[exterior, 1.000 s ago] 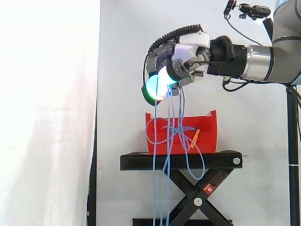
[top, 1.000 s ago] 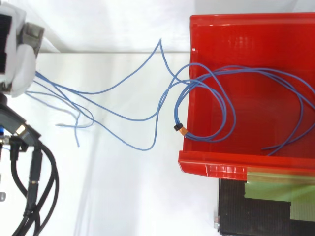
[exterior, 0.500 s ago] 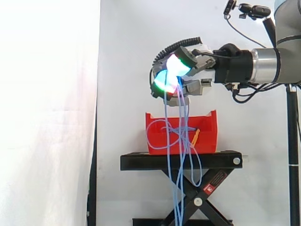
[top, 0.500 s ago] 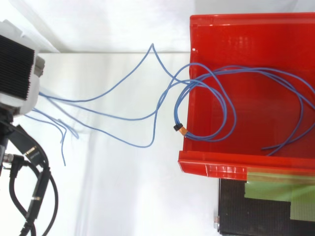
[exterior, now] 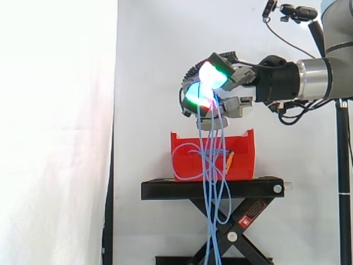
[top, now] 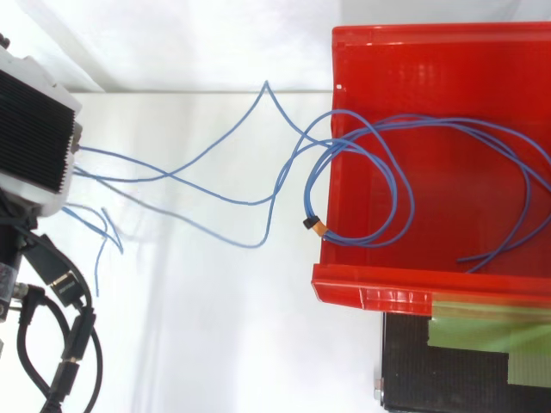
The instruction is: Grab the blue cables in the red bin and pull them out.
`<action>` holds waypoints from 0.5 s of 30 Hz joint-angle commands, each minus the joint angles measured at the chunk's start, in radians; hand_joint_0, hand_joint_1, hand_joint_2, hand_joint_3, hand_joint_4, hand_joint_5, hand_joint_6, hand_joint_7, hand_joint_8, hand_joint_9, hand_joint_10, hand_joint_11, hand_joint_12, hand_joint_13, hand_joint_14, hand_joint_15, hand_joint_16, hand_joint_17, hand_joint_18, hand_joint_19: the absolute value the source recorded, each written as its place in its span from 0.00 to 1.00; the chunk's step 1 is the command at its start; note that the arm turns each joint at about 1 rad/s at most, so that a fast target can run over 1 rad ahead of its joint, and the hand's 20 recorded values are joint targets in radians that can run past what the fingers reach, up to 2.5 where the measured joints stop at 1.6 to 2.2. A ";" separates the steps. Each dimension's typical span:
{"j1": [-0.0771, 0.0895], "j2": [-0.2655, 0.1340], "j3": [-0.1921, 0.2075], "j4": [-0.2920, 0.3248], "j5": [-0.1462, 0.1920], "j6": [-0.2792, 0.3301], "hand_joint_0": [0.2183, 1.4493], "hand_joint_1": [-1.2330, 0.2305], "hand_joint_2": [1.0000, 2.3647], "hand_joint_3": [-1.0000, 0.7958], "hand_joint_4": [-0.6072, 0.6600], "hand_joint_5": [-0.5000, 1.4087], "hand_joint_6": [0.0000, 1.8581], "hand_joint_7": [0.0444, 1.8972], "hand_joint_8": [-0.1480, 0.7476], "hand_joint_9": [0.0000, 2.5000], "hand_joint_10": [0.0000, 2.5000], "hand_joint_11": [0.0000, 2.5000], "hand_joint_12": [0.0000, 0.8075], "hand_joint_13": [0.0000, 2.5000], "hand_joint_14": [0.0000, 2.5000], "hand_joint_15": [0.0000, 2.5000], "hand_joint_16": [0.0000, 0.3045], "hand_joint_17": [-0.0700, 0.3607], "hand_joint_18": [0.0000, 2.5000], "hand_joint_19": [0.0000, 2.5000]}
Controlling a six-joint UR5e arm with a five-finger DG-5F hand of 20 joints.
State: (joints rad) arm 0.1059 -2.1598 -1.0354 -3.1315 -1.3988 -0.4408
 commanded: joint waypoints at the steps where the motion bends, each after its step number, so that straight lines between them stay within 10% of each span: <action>1: 0.000 0.000 0.000 -0.001 -0.002 0.000 0.57 0.20 0.00 0.00 0.62 0.70 0.56 0.21 0.42 0.52 0.01 0.50 0.37 0.43 1.00 0.31 0.13 0.36 0.45 0.74; 15: 0.000 0.001 0.000 -0.018 -0.006 -0.009 0.54 0.21 0.00 0.00 0.65 0.69 0.49 0.23 0.42 0.52 0.01 0.50 0.37 0.42 1.00 0.31 0.13 0.37 0.45 0.74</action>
State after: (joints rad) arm 0.1060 -2.1597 -1.0354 -3.1420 -1.4038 -0.4510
